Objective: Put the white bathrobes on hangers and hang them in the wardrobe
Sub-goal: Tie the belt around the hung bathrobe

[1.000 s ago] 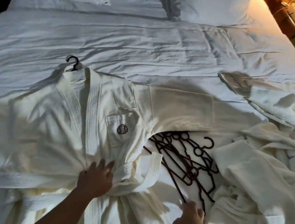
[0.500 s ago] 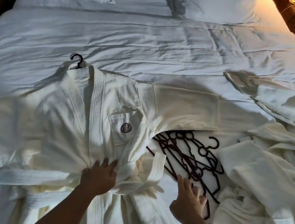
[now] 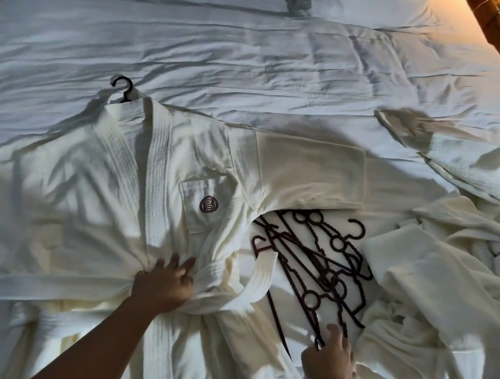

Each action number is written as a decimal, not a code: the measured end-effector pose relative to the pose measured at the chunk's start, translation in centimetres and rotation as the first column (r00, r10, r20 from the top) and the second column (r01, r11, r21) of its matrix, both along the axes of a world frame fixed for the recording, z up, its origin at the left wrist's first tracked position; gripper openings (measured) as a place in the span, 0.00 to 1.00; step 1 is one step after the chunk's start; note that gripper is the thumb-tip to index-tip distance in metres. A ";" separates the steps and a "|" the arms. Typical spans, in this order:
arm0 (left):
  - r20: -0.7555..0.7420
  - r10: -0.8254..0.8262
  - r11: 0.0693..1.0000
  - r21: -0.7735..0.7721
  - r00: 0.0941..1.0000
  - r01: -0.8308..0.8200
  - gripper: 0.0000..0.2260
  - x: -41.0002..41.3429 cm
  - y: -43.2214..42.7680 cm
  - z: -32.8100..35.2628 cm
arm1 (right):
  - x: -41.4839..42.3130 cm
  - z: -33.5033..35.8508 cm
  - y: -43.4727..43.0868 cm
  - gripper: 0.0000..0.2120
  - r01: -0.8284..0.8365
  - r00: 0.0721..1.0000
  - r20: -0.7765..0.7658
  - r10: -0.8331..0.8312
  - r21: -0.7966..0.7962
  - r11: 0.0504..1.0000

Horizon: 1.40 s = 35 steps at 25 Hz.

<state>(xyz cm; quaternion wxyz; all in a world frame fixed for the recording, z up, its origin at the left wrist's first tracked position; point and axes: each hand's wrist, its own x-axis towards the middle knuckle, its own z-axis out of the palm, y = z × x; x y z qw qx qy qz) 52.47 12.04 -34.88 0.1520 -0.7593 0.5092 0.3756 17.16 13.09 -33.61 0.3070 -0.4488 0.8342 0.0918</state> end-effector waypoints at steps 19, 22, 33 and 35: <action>-0.024 -0.010 1.000 0.013 1.000 0.011 0.26 0.3 -0.2 0.0 | -1.9 2.5 -3.6 0.11 0.444 0.888 0.319 -0.333 -0.399 0.802; -0.051 -0.005 1.000 0.016 0.999 0.006 0.26 0.4 -0.2 0.7 | 0.4 2.2 -5.1 0.16 0.397 0.899 0.344 -0.271 -0.378 0.836; -0.442 0.513 0.462 -0.581 0.736 -0.670 0.13 15.5 -1.5 0.5 | 16.8 2.8 -16.9 0.07 -0.057 0.858 0.408 0.313 -0.529 0.846; -0.312 0.499 0.428 -0.722 0.808 -0.543 0.13 19.4 -4.0 -2.3 | 19.8 0.8 -19.6 0.09 -0.177 0.844 0.372 0.386 -0.485 0.856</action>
